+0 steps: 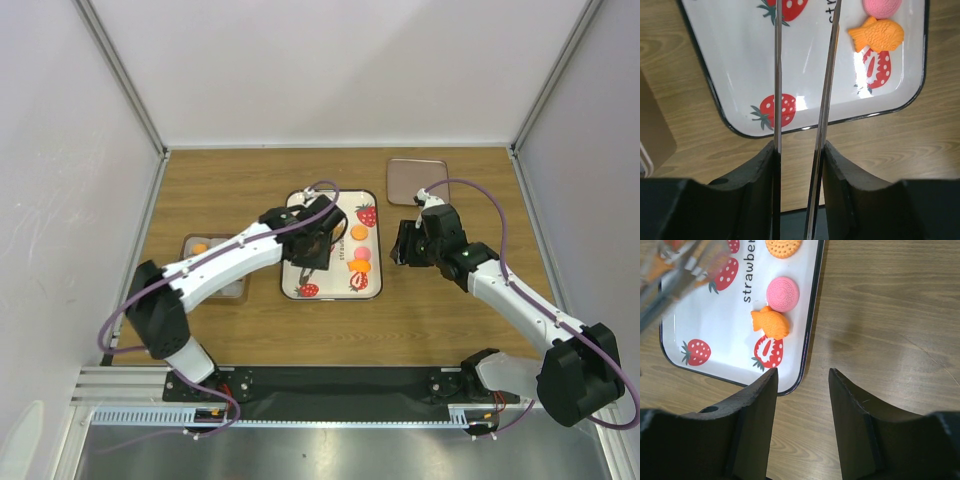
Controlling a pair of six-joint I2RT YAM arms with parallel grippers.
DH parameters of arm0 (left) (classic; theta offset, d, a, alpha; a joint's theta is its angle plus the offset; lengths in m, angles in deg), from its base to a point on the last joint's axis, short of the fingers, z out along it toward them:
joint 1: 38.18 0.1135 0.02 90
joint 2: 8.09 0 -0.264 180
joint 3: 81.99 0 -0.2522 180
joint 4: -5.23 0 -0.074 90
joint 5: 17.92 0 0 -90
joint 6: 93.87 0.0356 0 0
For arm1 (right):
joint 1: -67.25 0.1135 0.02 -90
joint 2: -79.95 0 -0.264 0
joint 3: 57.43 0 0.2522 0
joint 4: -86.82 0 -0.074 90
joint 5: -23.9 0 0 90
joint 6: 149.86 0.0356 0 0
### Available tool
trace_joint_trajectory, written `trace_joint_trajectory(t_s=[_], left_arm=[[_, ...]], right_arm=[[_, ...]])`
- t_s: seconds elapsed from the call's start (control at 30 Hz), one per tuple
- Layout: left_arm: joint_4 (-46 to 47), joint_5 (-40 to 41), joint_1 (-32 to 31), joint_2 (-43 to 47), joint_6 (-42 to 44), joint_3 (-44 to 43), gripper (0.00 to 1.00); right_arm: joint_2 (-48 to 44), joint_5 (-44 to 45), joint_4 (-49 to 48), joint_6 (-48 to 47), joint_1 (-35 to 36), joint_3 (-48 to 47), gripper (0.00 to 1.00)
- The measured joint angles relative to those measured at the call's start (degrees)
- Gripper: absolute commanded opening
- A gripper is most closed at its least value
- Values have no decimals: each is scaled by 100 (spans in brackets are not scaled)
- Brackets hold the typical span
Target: Pack the cookies
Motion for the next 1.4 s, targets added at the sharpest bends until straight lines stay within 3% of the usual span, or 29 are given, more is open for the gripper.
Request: trace_joint_trajectory(t_s=[0.23, 0.53, 0.7, 1.07, 1.4], left_arm=[[-450, 273, 50, 1165, -127, 157, 40], [-1582, 586, 334, 3679, -778, 1434, 40], [-2288, 693, 387, 4607, -1248, 1862, 41], [-2610, 713, 570, 5160, -1794, 2743, 42], [-2612, 595, 1351, 5320, -1508, 3071, 42]], right_arm=[[0, -31, -2, -2, 4, 0, 51], [72, -61, -7, -2, 105, 0, 51], [170, -72, -4, -2, 146, 0, 50], [205, -87, -4, -2, 175, -2, 50], [208, -98, -4, -2, 192, -2, 50]])
